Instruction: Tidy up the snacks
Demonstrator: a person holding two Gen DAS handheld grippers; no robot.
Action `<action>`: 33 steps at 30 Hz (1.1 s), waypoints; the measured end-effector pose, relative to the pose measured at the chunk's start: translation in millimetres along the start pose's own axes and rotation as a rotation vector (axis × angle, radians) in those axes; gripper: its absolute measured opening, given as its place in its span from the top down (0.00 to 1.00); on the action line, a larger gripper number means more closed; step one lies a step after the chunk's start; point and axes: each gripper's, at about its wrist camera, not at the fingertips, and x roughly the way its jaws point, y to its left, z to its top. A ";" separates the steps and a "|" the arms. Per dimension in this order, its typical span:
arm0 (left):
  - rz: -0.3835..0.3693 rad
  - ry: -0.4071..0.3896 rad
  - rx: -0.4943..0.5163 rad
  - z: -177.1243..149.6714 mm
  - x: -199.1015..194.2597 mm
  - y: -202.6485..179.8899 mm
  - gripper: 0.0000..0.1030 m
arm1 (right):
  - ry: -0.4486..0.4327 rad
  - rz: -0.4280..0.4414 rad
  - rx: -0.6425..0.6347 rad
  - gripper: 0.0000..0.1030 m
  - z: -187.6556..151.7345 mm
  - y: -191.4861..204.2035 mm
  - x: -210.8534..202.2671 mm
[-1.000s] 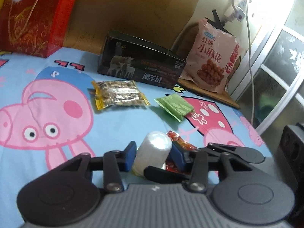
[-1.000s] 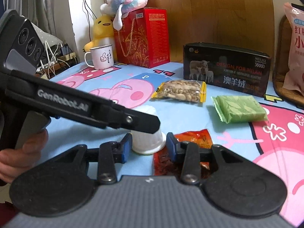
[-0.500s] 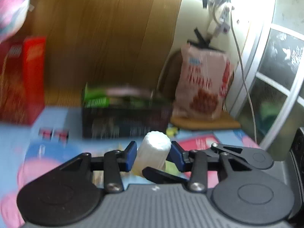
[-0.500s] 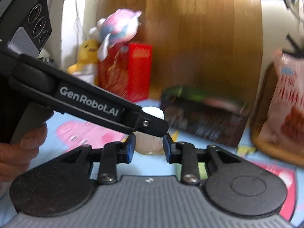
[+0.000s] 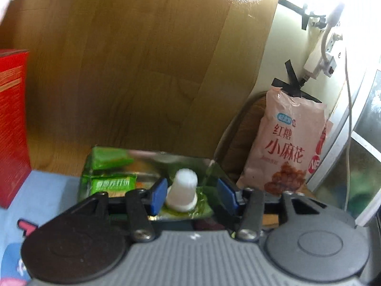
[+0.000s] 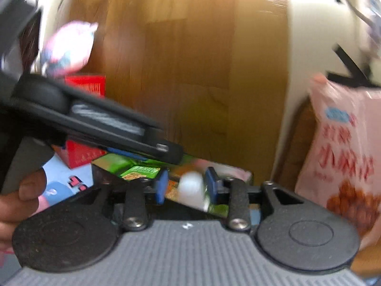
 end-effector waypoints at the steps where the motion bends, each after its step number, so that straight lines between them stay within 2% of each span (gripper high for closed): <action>1: -0.001 -0.008 -0.014 -5.3 -6.8 2.3 0.53 | -0.009 0.003 0.030 0.45 -5.5 -5.1 -8.5; 5: -0.043 0.008 -0.113 -35.2 -30.7 14.5 0.50 | 0.004 -0.039 0.151 0.38 -34.5 -24.5 -38.8; 7: -0.061 0.035 -0.156 -52.4 -40.3 17.8 0.50 | 0.002 -0.029 0.220 0.23 -47.5 -32.1 -52.2; 8: -0.073 0.062 -0.183 -60.9 -44.5 19.4 0.48 | -0.003 -0.027 0.261 0.20 -54.2 -36.3 -60.2; 11: -0.113 0.128 -0.238 -79.2 -48.4 18.2 0.48 | 0.021 0.004 0.318 0.18 -60.3 -39.2 -71.4; 14: -0.141 0.173 -0.257 -92.4 -48.7 12.9 0.48 | 0.042 0.056 0.319 0.19 -60.7 -36.5 -75.3; 19: -0.142 0.212 -0.258 -101.5 -37.5 4.0 0.48 | 0.142 0.135 0.276 0.34 -66.0 -31.9 -64.1; 23: -0.140 0.240 -0.256 -105.6 -25.8 1.2 0.46 | 0.198 0.168 0.294 0.36 -72.0 -38.3 -56.6; 27: -0.137 0.244 -0.246 -107.8 -20.7 -1.7 0.46 | 0.280 0.204 0.329 0.52 -75.2 -42.5 -47.5; 29: -0.141 0.244 -0.248 -107.7 -20.4 -1.9 0.46 | 0.292 0.226 0.346 0.56 -75.2 -43.2 -45.7; 33: -0.135 0.245 -0.239 -108.7 -19.0 -3.3 0.60 | 0.303 0.266 0.361 0.69 -76.4 -42.9 -48.0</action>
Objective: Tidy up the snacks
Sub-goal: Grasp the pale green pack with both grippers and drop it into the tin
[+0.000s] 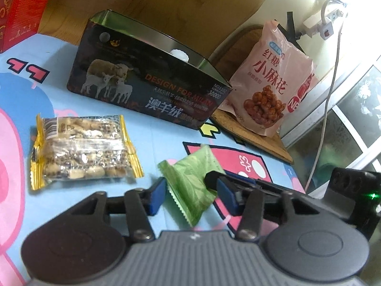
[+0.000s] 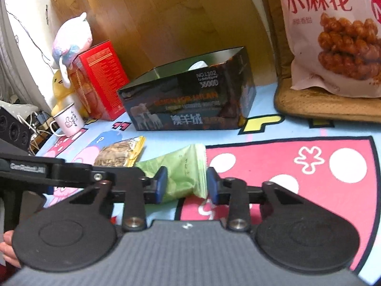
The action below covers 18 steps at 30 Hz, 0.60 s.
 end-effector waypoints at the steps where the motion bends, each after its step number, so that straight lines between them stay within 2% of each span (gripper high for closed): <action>1: 0.001 -0.001 0.000 -0.3 0.3 -0.1 0.61 | 0.005 0.021 0.018 0.72 1.0 -3.0 -0.7; 4: -0.003 -0.001 -0.005 -0.1 -1.1 -0.4 0.64 | 0.016 0.080 0.068 0.74 1.8 -7.6 -1.4; 12: -0.018 -0.048 0.010 16.6 -17.6 -1.1 0.64 | -0.053 0.088 0.033 0.75 4.6 9.8 -9.8; 15: -0.016 -0.065 0.027 32.9 -21.4 -2.9 0.64 | -0.076 0.055 0.028 0.75 11.7 17.6 -6.7; 18: 0.007 -0.121 0.078 59.1 -28.3 -10.6 0.64 | -0.111 0.052 0.037 0.76 32.0 21.2 0.6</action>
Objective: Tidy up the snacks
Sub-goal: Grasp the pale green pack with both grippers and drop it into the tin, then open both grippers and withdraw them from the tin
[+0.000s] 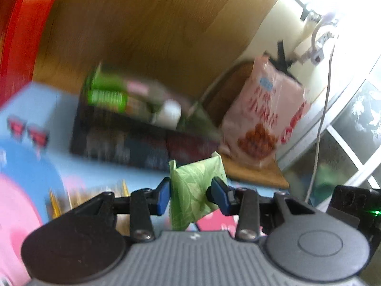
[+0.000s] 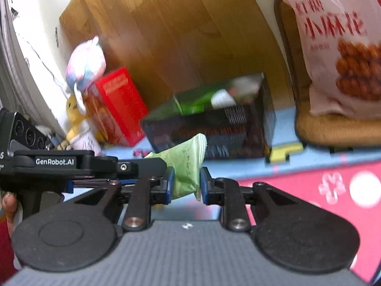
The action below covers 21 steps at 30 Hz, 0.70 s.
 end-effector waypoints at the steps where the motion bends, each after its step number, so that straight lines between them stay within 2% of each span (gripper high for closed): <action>1: 0.011 -0.024 0.022 10.4 -0.9 -2.0 0.64 | -0.016 -0.003 -0.003 0.76 8.3 2.5 3.9; 5: 0.073 -0.106 0.079 53.2 5.7 -2.0 0.64 | -0.098 -0.015 -0.029 0.76 45.5 11.4 28.7; 10: 0.184 -0.128 0.087 77.5 38.7 16.6 0.62 | -0.146 -0.079 -0.089 0.72 67.5 15.1 72.8; 11: 0.213 -0.118 0.086 78.7 44.8 20.6 0.62 | -0.142 -0.107 -0.132 0.68 66.4 17.9 82.9; 12: 0.226 -0.103 0.074 79.4 48.1 24.4 0.62 | -0.126 -0.151 -0.199 0.59 63.7 22.5 93.6; 14: 0.187 -0.119 0.052 75.0 38.7 32.5 0.61 | -0.135 -0.225 -0.287 0.56 56.6 30.1 98.1; 17: 0.182 -0.156 0.039 62.3 13.1 41.7 0.61 | -0.204 -0.201 -0.288 0.52 46.9 29.3 75.9; 21: 0.181 -0.152 -0.026 37.3 -19.5 59.0 0.58 | -0.176 -0.142 -0.238 0.51 28.4 27.0 50.6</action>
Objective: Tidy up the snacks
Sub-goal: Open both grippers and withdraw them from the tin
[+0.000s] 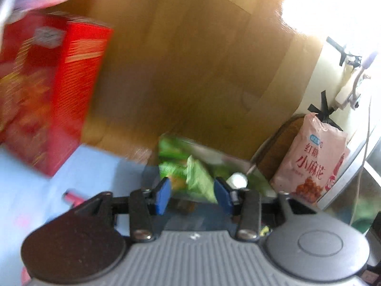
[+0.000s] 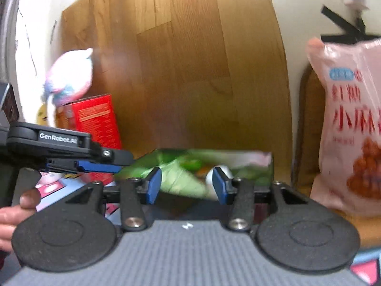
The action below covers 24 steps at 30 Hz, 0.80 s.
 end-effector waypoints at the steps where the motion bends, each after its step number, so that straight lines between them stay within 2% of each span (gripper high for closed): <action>1: 0.014 0.006 -0.012 -7.4 -7.6 3.8 0.58 | 0.027 0.022 0.011 0.51 -5.5 1.2 -5.4; 4: 0.040 -0.015 -0.020 -31.7 -33.8 8.2 0.58 | 0.105 0.064 0.046 0.51 -26.1 7.7 -19.4; 7: 0.087 -0.011 -0.006 -53.4 -52.9 6.6 0.58 | 0.163 0.060 0.043 0.52 -42.9 16.9 -35.1; 13: 0.178 0.013 0.156 -93.0 -64.3 -25.8 0.58 | 0.207 0.030 0.070 0.51 -55.3 24.6 -67.5; 19: 0.234 0.002 0.250 -117.5 -68.7 -49.0 0.58 | 0.138 -0.038 0.180 0.51 -71.7 22.2 -108.4; 21: 0.251 -0.009 0.258 -122.7 -72.5 -50.5 0.57 | 0.093 -0.069 0.226 0.47 -80.5 20.4 -121.8; 24: 0.285 -0.030 0.263 -128.5 -76.4 -49.0 0.57 | 0.068 -0.094 0.280 0.47 -89.4 18.6 -131.1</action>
